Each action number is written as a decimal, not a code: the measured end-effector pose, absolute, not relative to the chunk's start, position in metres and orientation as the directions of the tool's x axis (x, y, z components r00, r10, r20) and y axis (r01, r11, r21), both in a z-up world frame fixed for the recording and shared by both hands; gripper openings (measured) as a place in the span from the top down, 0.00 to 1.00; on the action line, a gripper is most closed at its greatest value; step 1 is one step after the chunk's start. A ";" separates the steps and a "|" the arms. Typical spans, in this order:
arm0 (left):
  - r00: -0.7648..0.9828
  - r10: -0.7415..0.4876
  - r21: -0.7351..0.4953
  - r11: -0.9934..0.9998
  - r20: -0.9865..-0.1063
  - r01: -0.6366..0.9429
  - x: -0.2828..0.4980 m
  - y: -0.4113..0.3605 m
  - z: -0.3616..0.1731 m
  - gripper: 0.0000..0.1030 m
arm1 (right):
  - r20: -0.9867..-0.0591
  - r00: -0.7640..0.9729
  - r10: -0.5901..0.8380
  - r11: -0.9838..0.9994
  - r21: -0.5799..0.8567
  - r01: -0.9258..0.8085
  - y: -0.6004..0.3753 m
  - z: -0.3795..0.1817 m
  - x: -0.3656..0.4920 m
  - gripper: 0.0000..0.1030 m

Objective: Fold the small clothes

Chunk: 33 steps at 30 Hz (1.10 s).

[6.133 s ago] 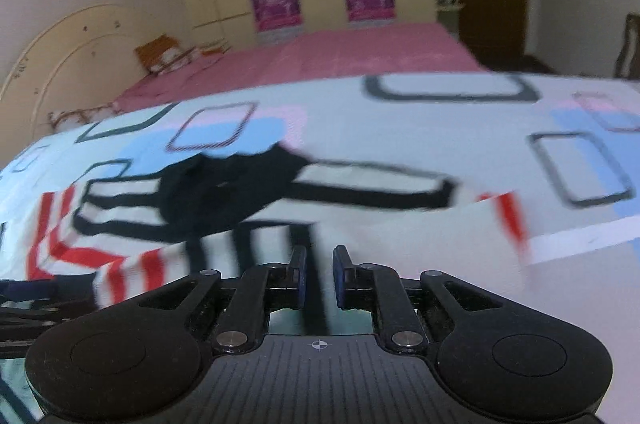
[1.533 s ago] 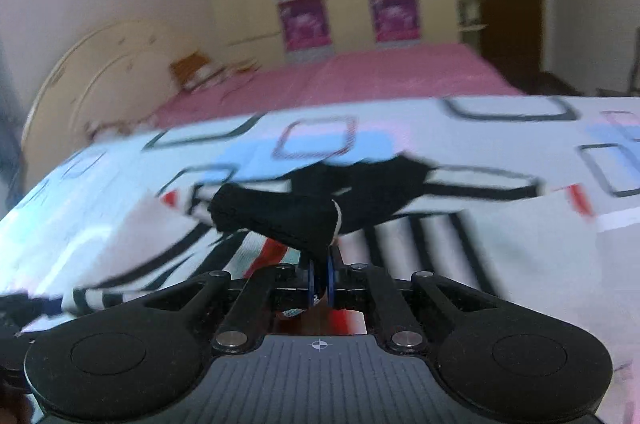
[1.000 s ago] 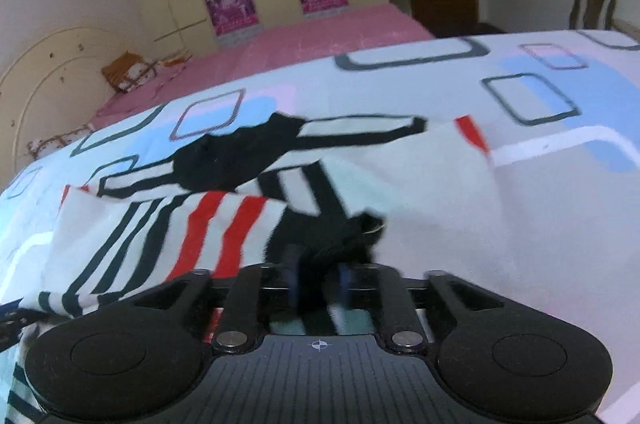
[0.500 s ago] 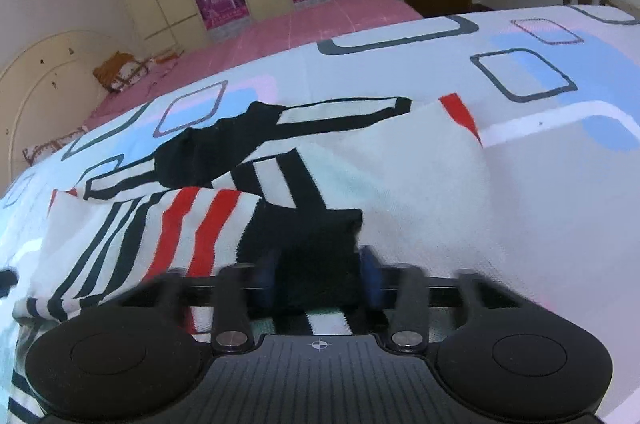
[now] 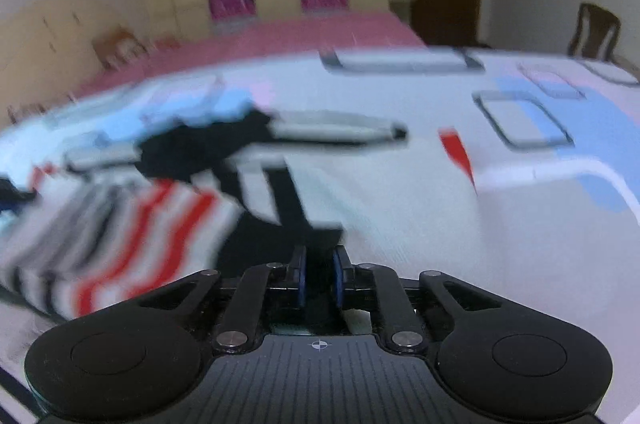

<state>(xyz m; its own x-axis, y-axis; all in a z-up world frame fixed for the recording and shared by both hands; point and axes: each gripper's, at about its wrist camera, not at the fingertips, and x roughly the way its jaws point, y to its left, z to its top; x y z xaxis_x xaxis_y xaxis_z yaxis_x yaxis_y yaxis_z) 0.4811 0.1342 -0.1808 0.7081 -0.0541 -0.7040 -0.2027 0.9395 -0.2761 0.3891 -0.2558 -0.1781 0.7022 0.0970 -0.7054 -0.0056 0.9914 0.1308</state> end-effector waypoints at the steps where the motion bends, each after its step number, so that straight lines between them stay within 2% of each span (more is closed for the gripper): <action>1: 0.707 -0.049 -0.266 0.943 -0.705 -0.199 0.481 0.133 -0.180 0.76 | -0.697 0.709 0.101 0.990 0.140 -0.003 -0.258 -0.179 0.388 0.88; 5: 0.701 -0.023 -0.237 0.949 -0.712 -0.210 0.478 0.131 -0.171 0.69 | -0.661 0.748 0.056 0.992 0.120 0.031 -0.260 -0.169 0.385 0.87; 8: 0.708 -0.016 -0.221 0.955 -0.706 -0.200 0.470 0.127 -0.162 0.70 | -0.628 0.775 0.077 0.991 0.134 0.011 -0.260 -0.158 0.383 0.87; 9: 0.710 -0.016 -0.211 0.959 -0.705 -0.188 0.467 0.124 -0.158 0.67 | -0.627 0.774 0.085 0.992 0.129 -0.004 -0.256 -0.156 0.386 0.87; 20: 0.710 -0.077 -0.183 0.980 -0.700 -0.074 0.437 0.083 -0.135 0.67 | -0.641 0.749 0.169 0.984 0.147 -0.097 -0.227 -0.152 0.392 0.86; 28: 0.664 -0.137 -0.170 0.985 -0.735 0.014 0.414 0.052 -0.146 0.65 | -0.657 0.730 0.188 0.981 0.154 -0.114 -0.216 -0.154 0.391 0.86; 33: 0.648 -0.114 -0.105 0.993 -0.753 0.053 0.402 0.038 -0.161 0.62 | -0.680 0.707 0.192 0.981 0.132 -0.140 -0.208 -0.161 0.392 0.85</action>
